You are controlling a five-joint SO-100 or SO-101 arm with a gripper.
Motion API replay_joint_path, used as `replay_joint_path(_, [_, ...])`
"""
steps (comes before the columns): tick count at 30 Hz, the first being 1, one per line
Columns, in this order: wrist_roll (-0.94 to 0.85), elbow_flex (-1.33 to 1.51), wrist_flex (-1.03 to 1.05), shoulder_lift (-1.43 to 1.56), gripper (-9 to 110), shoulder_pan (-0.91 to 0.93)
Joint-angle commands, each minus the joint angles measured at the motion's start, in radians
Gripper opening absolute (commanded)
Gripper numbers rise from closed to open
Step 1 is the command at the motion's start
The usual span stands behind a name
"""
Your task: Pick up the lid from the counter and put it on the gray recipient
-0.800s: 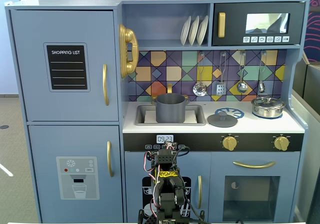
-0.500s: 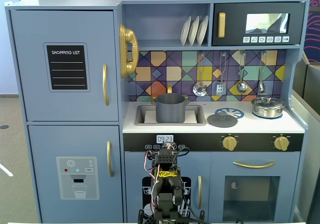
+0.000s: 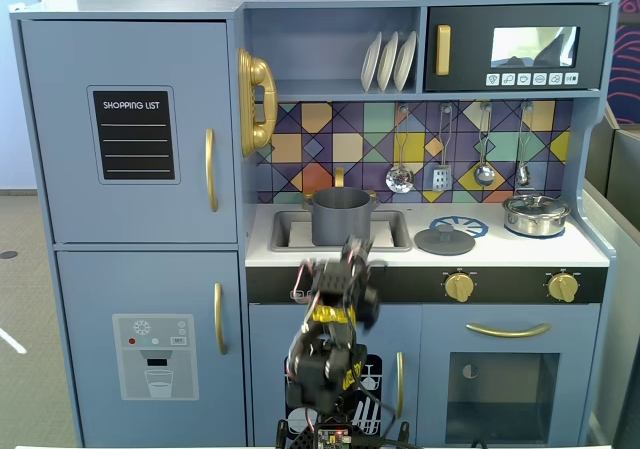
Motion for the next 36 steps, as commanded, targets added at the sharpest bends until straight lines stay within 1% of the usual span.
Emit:
replay_joint_path(1, [-0.048, -0.261, -0.247, -0.137, 0, 0.14])
replay_joint_path(3, [-0.06, -0.25, -0.502, -0.144, 0, 0.201])
replay_joint_path(5, [-0.089, -0.178, -0.784, -0.144, 0, 0.244])
replay_joint_path(6, [-0.107, -0.143, -0.884, -0.144, 0, 0.256])
replay_joint_path(8, [-0.133, -0.075, -1.011, -0.143, 1, 0.282])
replay_joint_path(13, [-0.087, 0.011, -1.152, -0.202, 12, 0.319])
replay_joint_path(16, [-0.015, 0.017, -1.206, -0.252, 29, 0.344])
replay_joint_path(17, [-0.003, 0.017, -1.221, -0.267, 33, 0.345])
replay_joint_path(20, [-0.006, 0.012, -1.27, -0.327, 38, 0.344])
replay_joint_path(29, [-0.031, -0.069, -1.401, -0.554, 36, 0.313])
replay_joint_path(36, [-0.048, -0.199, -1.443, -0.736, 34, 0.293])
